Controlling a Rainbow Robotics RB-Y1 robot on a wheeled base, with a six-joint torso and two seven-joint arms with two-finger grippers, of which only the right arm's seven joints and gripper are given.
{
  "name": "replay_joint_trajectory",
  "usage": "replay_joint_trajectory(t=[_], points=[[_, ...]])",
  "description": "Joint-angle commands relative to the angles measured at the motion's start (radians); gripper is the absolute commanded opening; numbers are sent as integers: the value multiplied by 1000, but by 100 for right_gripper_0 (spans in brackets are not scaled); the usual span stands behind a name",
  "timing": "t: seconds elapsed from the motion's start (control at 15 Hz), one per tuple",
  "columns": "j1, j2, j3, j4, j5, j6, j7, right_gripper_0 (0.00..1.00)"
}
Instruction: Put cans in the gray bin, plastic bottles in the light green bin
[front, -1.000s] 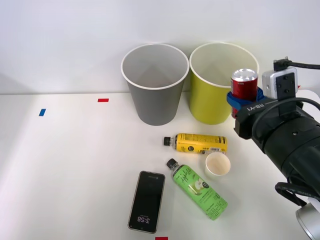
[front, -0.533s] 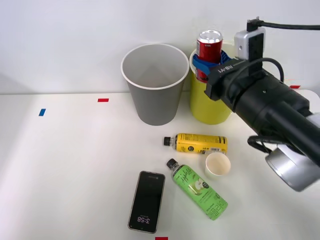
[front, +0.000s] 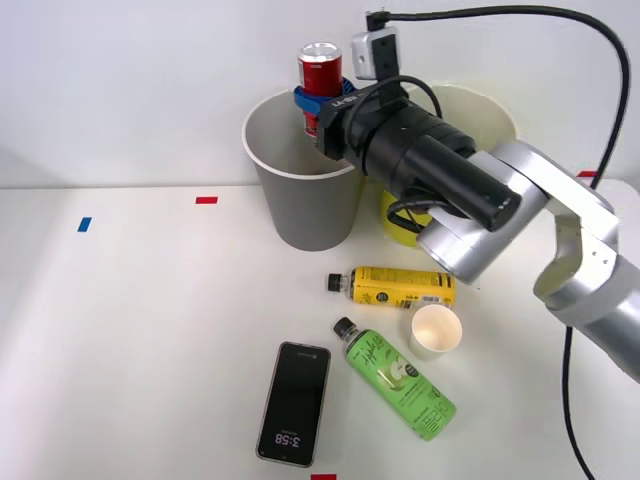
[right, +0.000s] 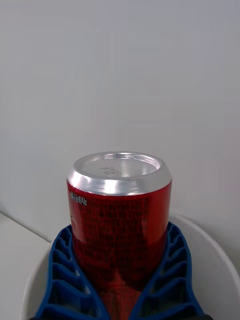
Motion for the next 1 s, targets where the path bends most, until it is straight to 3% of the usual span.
replay_joint_trajectory(t=[0.07,0.47,0.53,0.6,0.67,1.0], points=[[-92,40,48,138,1,-42,-3,0],[-127,36,82,220,15,-128,-8,0],[-127,37,83,220,15,-128,-11,54],[-127,40,83,220,15,-128,-11,91],[-129,39,83,220,16,-128,-14,100],[-107,-68,111,212,15,-324,-23,100]])
